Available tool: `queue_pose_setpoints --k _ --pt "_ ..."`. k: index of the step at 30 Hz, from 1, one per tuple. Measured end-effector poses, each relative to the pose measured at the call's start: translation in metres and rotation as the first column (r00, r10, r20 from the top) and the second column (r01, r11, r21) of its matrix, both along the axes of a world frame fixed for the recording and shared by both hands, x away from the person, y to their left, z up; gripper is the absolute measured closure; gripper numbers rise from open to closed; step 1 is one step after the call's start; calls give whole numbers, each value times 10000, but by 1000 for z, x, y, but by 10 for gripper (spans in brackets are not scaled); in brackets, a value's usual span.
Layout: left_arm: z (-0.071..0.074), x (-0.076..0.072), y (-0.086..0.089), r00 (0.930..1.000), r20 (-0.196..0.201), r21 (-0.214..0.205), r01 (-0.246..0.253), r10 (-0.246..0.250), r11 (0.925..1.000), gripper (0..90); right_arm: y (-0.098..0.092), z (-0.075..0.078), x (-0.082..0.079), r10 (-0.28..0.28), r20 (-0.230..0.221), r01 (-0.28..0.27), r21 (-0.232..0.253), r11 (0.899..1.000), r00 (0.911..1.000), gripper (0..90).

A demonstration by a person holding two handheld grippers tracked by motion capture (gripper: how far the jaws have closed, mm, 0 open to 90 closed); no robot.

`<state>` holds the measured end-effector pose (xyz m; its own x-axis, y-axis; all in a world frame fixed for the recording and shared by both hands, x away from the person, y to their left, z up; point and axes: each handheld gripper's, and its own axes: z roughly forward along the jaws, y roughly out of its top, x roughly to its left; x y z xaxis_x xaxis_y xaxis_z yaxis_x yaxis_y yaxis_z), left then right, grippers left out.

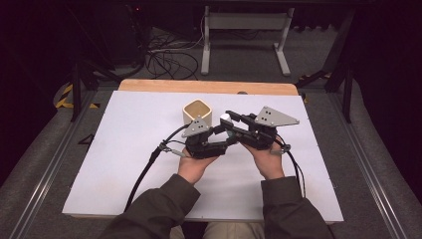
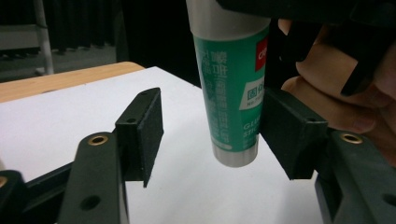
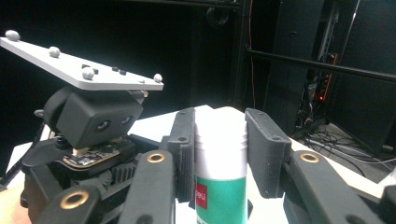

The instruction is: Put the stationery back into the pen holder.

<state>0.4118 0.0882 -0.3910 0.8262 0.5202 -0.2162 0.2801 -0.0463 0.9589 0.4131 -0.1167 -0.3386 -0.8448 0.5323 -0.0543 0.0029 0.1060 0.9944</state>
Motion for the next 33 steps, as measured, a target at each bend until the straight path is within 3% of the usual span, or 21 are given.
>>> queue_pose_setpoints --k 4,9,16,24,33 --pt "-1 2 -1 9998 -165 -300 112 -117 9995 474 1 -2 0 23 4 -23 161 9999 10000 658" --pt "0 1 0 9997 -5 -359 253 -253 9990 638 1 -4 0 -49 83 47 240 9997 10000 658" --pt "2 2 3 9995 43 -227 299 -299 9993 653 1 -3 -2 -51 173 44 384 9993 9998 655" --pt "0 2 4 9999 117 550 48 -54 9985 654 -1 -8 2 -49 -416 62 319 9995 9991 612" --pt "1 5 8 9994 202 793 -296 281 9964 655 -5 -10 2 -202 -677 220 265 9994 9975 554"
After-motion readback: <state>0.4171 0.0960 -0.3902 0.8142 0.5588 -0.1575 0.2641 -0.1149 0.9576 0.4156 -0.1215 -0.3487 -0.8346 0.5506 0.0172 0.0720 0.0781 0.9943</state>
